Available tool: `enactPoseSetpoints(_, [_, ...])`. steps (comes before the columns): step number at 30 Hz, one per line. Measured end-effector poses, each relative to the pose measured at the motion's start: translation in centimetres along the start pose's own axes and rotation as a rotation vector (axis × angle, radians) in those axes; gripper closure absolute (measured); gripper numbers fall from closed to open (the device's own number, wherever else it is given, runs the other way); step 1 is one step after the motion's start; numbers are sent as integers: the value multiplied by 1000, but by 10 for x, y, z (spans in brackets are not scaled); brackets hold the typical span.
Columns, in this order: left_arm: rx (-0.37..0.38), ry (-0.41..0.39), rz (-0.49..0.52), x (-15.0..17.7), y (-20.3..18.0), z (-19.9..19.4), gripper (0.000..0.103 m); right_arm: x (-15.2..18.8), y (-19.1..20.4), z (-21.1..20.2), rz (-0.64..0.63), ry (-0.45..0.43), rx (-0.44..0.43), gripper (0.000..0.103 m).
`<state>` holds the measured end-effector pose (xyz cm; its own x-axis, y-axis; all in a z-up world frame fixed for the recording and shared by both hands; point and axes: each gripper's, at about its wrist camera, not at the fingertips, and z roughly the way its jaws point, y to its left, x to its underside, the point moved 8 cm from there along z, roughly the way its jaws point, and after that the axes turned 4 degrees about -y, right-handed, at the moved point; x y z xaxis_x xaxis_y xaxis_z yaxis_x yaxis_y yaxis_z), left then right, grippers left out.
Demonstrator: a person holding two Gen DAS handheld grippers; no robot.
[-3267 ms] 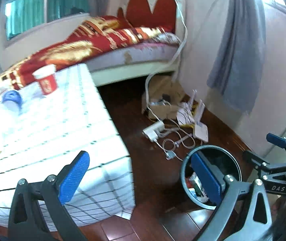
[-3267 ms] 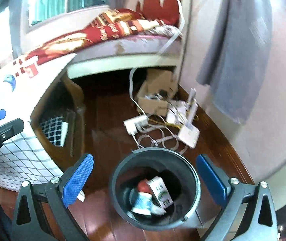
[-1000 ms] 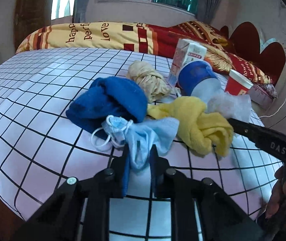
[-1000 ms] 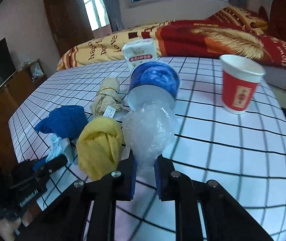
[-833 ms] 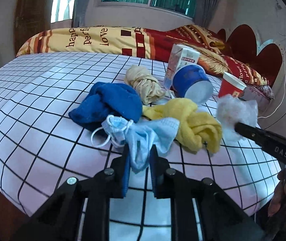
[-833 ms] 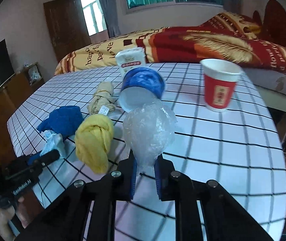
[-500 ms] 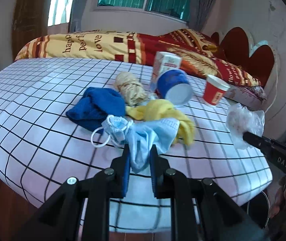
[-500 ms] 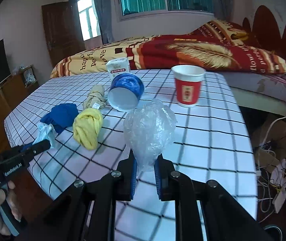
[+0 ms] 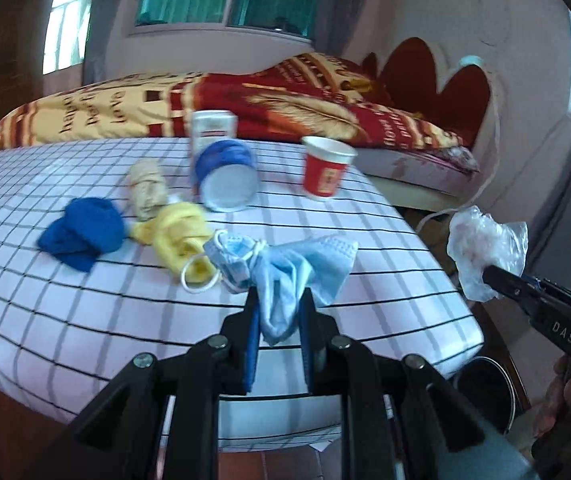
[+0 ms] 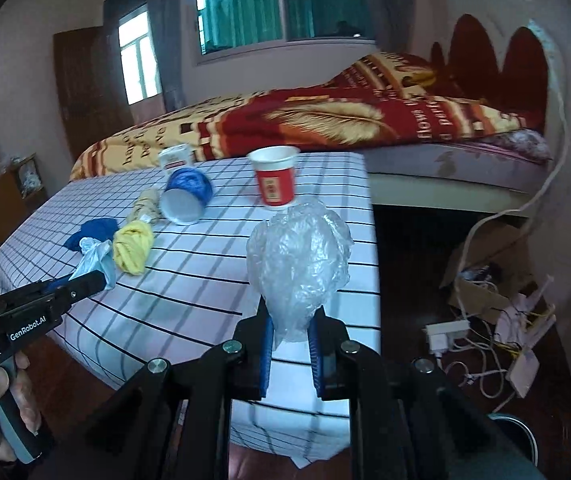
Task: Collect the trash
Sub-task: 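Carry the face mask and plastic bag over the black bin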
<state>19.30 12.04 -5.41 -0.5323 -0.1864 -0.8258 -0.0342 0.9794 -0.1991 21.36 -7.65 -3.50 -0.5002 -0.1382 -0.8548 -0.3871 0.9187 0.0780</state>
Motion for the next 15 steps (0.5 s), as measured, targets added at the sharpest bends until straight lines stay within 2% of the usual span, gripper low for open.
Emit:
enactPoseSetpoints(6, [81, 16, 57, 3, -54, 10, 84, 14, -40, -29, 21, -10, 79, 86])
enactPoseSetpoints(15, [198, 55, 142, 17, -130, 23, 84, 44, -115, -66, 121, 2, 202, 86])
